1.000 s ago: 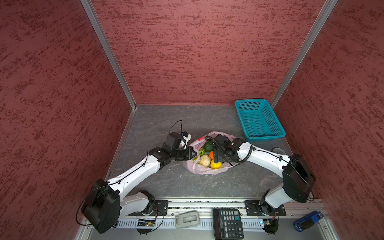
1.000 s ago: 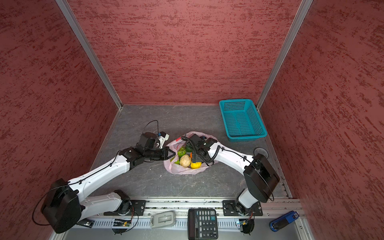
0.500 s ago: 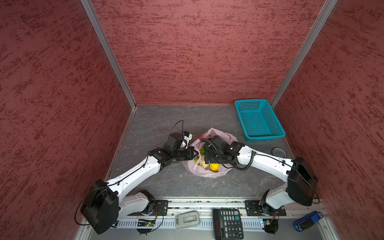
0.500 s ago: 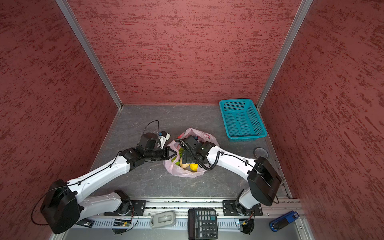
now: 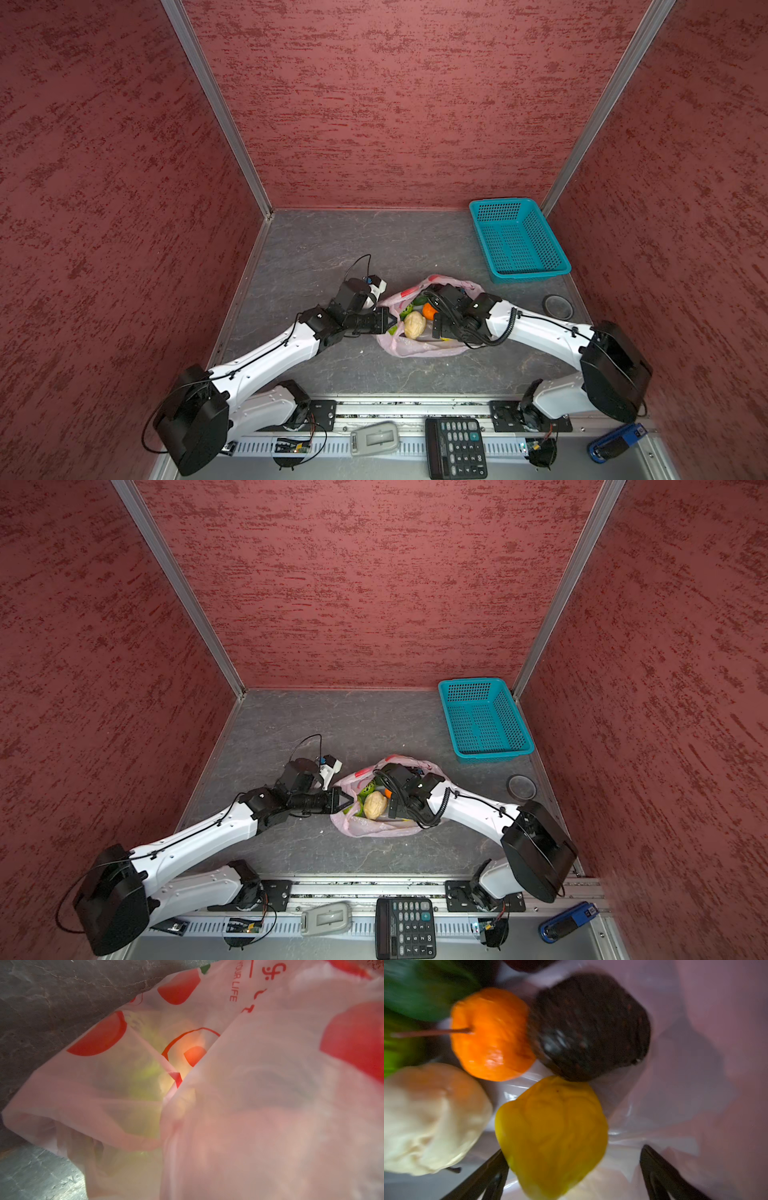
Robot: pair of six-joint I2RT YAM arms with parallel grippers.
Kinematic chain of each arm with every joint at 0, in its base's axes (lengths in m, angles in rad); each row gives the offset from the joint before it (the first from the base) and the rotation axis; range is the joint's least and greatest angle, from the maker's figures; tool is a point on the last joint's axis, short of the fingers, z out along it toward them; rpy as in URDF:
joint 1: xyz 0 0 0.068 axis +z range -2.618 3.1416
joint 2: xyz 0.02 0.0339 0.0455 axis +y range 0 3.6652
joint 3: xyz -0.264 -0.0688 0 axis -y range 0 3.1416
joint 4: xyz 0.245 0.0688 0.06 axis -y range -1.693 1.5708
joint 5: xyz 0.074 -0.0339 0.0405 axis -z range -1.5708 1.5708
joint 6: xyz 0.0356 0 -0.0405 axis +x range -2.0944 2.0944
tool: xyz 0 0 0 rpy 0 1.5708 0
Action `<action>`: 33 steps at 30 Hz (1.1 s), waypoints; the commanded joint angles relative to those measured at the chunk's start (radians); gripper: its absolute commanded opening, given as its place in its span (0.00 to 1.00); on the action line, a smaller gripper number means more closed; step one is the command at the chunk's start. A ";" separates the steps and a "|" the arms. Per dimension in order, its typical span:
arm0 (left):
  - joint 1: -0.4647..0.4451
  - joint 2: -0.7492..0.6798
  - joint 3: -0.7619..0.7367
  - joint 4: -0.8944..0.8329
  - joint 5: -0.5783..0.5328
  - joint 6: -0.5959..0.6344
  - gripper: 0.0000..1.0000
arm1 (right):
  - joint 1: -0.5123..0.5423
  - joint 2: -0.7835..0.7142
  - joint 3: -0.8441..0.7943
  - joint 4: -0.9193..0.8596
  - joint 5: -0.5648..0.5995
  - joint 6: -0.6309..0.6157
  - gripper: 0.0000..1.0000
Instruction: Untie the knot of the plastic bag and take out the fruit
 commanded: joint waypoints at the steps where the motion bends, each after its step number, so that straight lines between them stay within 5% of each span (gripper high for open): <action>1: -0.014 0.002 0.010 0.023 -0.029 -0.008 0.00 | 0.005 0.004 0.027 0.003 0.012 0.028 0.99; 10: -0.028 0.014 0.077 0.042 -0.057 -0.004 0.00 | 0.040 -0.020 0.167 -0.030 0.057 0.009 0.99; 24: -0.049 0.044 0.083 0.062 -0.058 -0.010 0.00 | 0.030 0.040 0.046 0.102 0.067 0.035 0.98; 33: -0.048 0.070 0.101 0.073 -0.058 -0.010 0.00 | 0.030 0.107 0.022 0.207 0.053 0.002 0.90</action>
